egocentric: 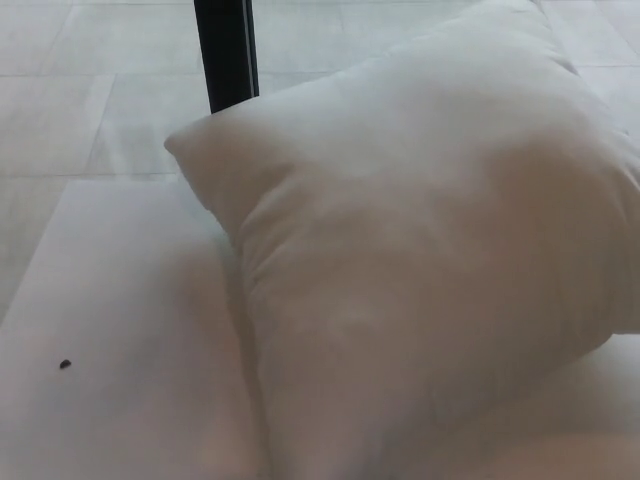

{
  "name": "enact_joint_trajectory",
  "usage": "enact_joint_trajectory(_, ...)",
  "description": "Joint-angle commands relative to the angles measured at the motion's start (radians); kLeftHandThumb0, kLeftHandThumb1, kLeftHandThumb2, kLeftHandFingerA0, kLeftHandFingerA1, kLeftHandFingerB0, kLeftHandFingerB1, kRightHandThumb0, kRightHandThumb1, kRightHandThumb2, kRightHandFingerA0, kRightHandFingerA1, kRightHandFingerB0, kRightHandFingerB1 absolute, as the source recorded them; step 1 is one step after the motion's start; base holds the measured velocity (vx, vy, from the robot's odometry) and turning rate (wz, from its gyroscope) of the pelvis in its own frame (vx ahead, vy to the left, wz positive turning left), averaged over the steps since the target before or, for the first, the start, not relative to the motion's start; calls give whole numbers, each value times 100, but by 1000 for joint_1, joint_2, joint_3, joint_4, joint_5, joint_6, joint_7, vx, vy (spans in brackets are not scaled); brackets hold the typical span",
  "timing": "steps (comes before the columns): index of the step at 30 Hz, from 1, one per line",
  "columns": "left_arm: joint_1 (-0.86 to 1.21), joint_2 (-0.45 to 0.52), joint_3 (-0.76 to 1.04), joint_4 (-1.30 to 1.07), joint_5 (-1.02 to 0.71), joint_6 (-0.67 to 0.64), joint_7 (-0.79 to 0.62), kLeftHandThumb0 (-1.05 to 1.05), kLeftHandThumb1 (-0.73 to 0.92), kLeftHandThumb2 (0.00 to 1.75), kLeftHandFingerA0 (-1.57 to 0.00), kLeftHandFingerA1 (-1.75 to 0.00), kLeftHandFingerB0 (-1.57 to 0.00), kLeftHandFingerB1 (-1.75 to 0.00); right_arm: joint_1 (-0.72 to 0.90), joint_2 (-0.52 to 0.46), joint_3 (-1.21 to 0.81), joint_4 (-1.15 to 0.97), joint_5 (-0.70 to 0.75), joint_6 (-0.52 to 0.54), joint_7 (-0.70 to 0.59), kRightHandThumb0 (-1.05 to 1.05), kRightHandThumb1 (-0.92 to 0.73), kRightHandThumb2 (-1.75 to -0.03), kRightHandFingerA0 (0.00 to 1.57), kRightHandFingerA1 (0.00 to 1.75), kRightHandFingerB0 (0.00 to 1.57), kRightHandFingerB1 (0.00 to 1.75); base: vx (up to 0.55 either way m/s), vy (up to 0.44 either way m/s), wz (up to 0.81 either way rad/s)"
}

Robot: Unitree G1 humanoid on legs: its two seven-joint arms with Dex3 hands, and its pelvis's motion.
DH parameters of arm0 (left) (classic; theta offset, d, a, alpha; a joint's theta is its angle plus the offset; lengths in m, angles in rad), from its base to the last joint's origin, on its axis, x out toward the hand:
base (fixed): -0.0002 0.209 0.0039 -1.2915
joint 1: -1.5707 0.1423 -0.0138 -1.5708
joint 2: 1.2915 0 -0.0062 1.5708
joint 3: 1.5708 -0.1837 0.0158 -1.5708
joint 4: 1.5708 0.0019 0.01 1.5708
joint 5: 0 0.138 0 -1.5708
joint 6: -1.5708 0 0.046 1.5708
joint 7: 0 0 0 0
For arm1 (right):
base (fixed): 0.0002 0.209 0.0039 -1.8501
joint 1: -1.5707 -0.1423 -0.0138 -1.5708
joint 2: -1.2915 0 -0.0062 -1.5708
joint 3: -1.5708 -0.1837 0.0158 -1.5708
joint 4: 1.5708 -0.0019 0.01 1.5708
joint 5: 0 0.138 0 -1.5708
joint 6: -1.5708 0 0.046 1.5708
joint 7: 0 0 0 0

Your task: The robot uses its left hand to press on the left side of the pillow kept in the middle of the desk and uses its right hand to lift up and the right side of the pillow and turn it over

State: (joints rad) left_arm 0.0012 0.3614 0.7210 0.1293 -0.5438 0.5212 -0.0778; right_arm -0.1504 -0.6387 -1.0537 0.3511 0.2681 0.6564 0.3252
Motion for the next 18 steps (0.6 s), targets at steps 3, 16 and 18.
enact_joint_trajectory(3, 118, 29, 195, 74, -93, 8, -28, -66, 37, 76, -31, -67, -2, -37, 10, -12, -304, 327, 153, -189, -238, -85, -57, -97, 28, 76, 4, 52, 0, 0, 0)
enact_joint_trajectory(16, 390, -95, 175, 374, 58, -203, -65, -37, 23, 80, -52, -80, 0, -52, 137, 57, -244, 497, 76, -374, -278, -96, -60, -100, 83, 137, 4, 28, 0, 0, 0)
enact_joint_trajectory(18, 422, -59, 116, 438, 116, -207, -53, -61, 34, 66, -66, -125, -3, -57, 158, 58, -214, 504, 63, -382, -277, -78, -54, -101, 67, 111, 0, 46, 0, 0, 0)
